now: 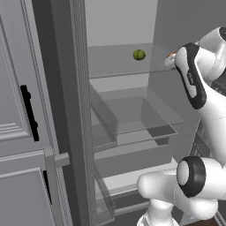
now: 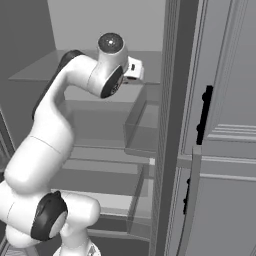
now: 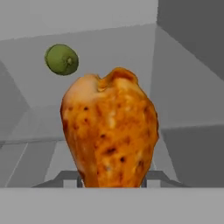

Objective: Place one lime and one chicken drumstick in each tupperware on the nearby counter, to pack two identical lunches.

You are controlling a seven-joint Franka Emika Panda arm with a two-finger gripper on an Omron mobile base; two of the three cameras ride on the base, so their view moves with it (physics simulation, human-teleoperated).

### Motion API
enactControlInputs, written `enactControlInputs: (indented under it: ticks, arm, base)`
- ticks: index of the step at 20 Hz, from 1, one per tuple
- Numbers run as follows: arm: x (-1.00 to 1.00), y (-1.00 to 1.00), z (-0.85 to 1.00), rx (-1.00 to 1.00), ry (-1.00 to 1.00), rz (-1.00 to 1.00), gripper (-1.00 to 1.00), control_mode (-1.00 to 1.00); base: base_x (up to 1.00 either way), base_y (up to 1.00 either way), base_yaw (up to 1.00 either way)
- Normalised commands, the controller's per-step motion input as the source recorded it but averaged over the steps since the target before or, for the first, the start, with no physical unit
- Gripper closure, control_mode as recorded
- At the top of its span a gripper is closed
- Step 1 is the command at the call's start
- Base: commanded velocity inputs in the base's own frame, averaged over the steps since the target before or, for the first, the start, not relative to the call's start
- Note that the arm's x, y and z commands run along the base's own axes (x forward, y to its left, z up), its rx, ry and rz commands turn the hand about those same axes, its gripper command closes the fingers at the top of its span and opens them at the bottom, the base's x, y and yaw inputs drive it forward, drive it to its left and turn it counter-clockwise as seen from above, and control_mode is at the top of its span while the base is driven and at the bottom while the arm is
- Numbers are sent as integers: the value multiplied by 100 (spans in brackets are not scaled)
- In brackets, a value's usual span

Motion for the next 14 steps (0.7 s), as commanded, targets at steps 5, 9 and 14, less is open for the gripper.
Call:
enactControlInputs:
  ticks: [5, 9, 14]
  arm:
    - [-88, 65, 3, -22, 22, 32, 100, -100]
    - [-100, 79, -33, -27, 36, 26, 100, -100]
    - [-91, 42, -56, -17, 52, 14, 100, -100]
  base:
    - [0, 0, 0]
    - [0, 0, 0]
    - [0, 0, 0]
